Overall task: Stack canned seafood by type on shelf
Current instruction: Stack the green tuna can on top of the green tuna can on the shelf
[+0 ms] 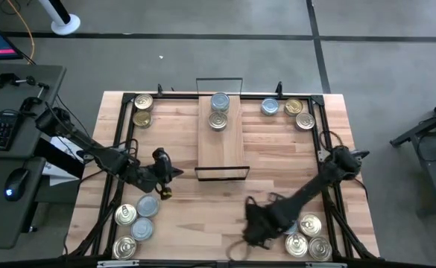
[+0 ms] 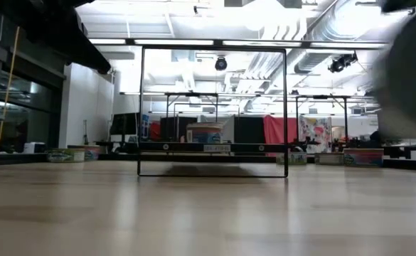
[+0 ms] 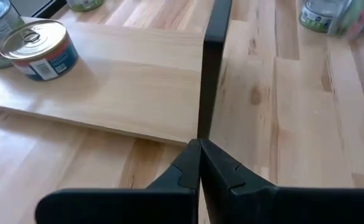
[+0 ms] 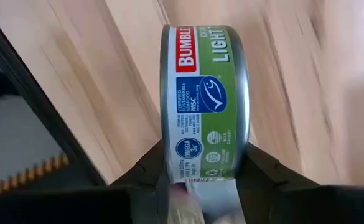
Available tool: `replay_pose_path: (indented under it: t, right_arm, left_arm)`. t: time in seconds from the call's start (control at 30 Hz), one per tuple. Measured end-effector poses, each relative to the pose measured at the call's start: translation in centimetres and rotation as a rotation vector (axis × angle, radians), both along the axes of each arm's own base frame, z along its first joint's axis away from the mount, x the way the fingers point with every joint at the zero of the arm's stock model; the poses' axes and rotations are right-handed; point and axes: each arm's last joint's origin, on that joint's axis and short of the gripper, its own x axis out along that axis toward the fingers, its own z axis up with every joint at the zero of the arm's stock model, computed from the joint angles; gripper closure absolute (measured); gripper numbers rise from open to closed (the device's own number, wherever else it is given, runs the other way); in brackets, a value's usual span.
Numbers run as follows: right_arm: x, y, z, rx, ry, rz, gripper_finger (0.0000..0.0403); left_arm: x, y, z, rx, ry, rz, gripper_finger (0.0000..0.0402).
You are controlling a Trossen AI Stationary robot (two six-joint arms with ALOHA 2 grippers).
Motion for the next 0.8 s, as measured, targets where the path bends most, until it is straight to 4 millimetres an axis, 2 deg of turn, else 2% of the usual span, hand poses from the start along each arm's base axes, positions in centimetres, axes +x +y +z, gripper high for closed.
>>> replay_pose_path:
  t: [0.1,0.2,0.33,0.53,0.67,0.8]
  right_arm:
    - [-2.0,-1.0,1.8,-0.015,0.034,-0.110,0.0292]
    - [-4.0,-3.9,2.9,-0.058,0.038,-0.289,0.0292]
    - [-6.5,-9.3,3.8,-0.061,-0.071,-0.528,0.0292]
    - [-9.2,-18.9,3.0,-0.129,-0.273,-0.810,0.0292]
    - [-9.0,-24.3,1.8,-0.125,-0.490,-0.913,0.0292]
    - [-6.8,-29.3,0.6,-0.001,-0.813,-0.938,0.0292]
  left_arm:
    - [0.0,0.0,0.0,0.005,0.002,-0.004,0.0402]
    - [0.0,0.0,0.0,0.009,0.007,-0.015,0.0401]
    - [-0.3,0.2,0.4,-0.007,-0.006,-0.015,0.0402]
    - [-1.7,0.9,1.9,-0.065,-0.065,0.010,0.0401]
    - [-2.9,1.8,2.8,-0.057,-0.107,0.074,0.0401]
    - [-3.5,3.0,3.5,-0.039,-0.173,0.195,0.0401]
